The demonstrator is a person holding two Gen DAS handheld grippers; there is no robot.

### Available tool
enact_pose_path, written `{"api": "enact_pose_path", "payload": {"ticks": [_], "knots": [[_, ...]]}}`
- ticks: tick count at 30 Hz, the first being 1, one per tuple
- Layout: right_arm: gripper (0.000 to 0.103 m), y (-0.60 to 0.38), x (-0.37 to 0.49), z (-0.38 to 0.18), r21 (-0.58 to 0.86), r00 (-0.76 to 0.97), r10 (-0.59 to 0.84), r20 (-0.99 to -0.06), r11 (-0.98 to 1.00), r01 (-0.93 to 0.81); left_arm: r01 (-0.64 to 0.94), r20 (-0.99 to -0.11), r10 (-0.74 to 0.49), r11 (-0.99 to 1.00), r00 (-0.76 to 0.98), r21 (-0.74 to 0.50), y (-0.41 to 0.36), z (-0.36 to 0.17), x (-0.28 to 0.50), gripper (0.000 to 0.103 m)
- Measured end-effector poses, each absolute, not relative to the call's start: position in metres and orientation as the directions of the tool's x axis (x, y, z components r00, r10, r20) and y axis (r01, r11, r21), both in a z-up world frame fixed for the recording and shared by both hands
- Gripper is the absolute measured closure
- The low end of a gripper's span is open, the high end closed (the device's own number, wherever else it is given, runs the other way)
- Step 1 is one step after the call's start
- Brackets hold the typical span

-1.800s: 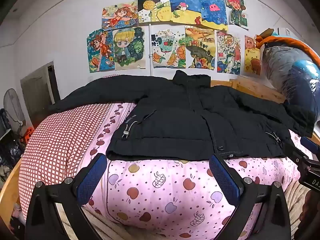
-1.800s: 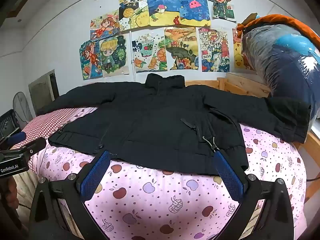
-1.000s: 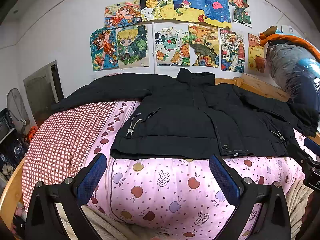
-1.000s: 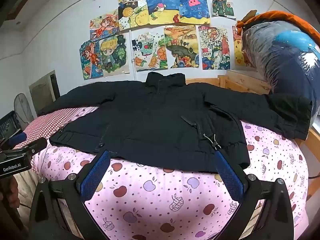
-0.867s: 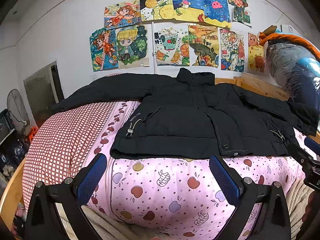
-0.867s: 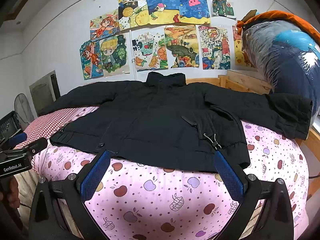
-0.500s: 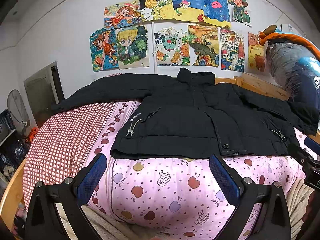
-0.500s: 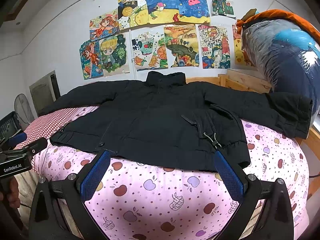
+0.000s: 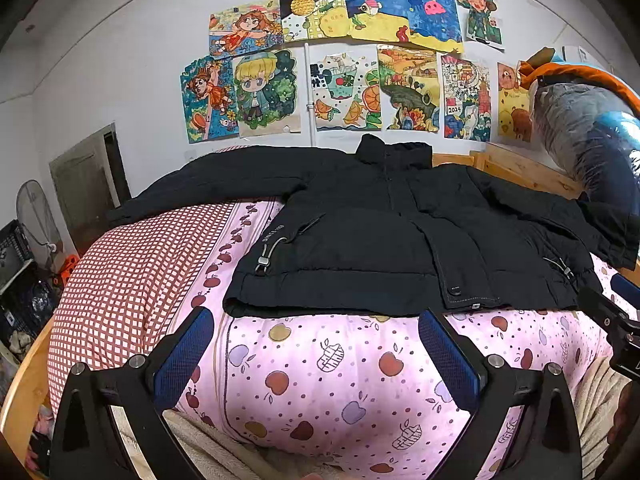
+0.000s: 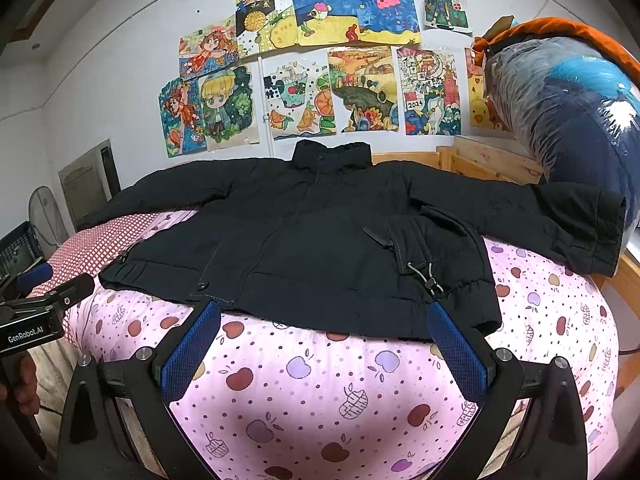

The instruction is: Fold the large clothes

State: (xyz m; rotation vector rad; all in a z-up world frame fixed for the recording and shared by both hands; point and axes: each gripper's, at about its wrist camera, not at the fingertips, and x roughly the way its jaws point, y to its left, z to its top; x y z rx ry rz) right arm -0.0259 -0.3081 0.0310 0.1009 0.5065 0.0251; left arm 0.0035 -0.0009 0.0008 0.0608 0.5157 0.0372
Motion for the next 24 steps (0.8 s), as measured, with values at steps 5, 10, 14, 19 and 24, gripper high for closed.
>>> {"api": "enact_pose_path", "payload": {"ticks": [5,10,14,19,24], "knots": [[0.001,-0.3082,-0.0257,0.0310,0.102,0.874,0.049,-0.483,0.995,0.001,-0.020,-0.492,0.051,0.997,0.869,0.068,-0.0012,0.0007,0.0035,0.000],[0.001,-0.3093,-0.0250,0.0300,0.103,0.872,0.050,-0.488,0.995,0.000,-0.021,-0.492,0.052,0.997,0.869,0.068,-0.0012,0.0004,0.0032,0.000],[0.001,-0.3085,-0.0236,0.0284,0.101,0.865,0.048,-0.499,0.995,0.003,-0.023,-0.491,0.053,0.998,0.870,0.066,-0.0014,-0.0002,0.0033,0.000],[0.001,-0.3079,-0.0223,0.0285,0.096,0.862,0.045,-0.504,0.995,0.004,-0.023,-0.491,0.052,0.998,0.870,0.067,-0.0017,-0.0006,0.0039,0.000],[0.001,-0.3078,-0.0206,0.0293,0.094,0.861,0.041,-0.507,0.996,0.008,-0.021,-0.489,0.051,0.998,0.871,0.066,-0.0015,-0.0006,0.0034,0.000]]}}
